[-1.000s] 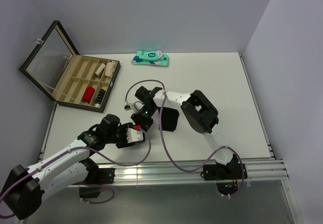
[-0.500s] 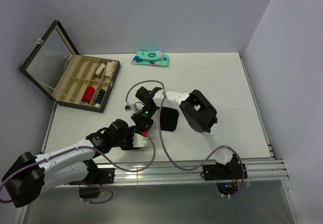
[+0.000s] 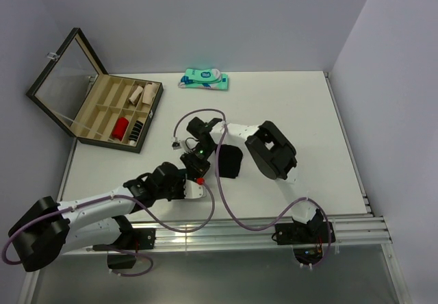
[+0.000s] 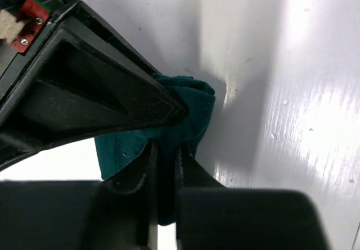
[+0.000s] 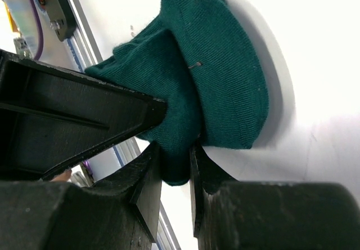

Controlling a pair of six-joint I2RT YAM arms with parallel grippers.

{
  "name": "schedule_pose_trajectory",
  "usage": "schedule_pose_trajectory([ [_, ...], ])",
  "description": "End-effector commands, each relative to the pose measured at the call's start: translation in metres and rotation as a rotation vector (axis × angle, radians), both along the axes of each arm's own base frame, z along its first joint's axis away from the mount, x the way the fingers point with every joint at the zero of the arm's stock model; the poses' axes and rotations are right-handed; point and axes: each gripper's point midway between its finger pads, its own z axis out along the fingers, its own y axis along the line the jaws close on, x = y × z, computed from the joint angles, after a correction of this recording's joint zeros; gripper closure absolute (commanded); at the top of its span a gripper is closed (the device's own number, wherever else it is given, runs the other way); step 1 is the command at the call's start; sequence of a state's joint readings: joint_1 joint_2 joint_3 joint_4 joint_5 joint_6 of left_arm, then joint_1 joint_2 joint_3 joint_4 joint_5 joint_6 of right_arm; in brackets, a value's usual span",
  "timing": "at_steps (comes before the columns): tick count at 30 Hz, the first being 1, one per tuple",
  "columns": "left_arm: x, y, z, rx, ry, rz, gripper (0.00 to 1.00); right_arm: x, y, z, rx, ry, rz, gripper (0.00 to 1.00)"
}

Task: Roll the socks
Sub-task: Roll the sock at the center of the board.

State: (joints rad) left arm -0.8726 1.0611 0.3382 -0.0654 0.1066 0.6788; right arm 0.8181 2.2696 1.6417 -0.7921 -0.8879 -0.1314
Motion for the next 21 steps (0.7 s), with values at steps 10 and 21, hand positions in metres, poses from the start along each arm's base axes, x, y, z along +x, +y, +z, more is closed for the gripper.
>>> schedule_pose_trajectory([
  [10,-0.04,0.001,-0.022,0.054,0.256,-0.04,1.0,0.058,-0.015,0.059,0.14,-0.305,-0.373,0.64],
  [21,-0.042,-0.006,0.002,0.007,0.436,-0.098,1.0,0.096,-0.099,0.091,0.15,-0.5,-0.844,0.58],
])
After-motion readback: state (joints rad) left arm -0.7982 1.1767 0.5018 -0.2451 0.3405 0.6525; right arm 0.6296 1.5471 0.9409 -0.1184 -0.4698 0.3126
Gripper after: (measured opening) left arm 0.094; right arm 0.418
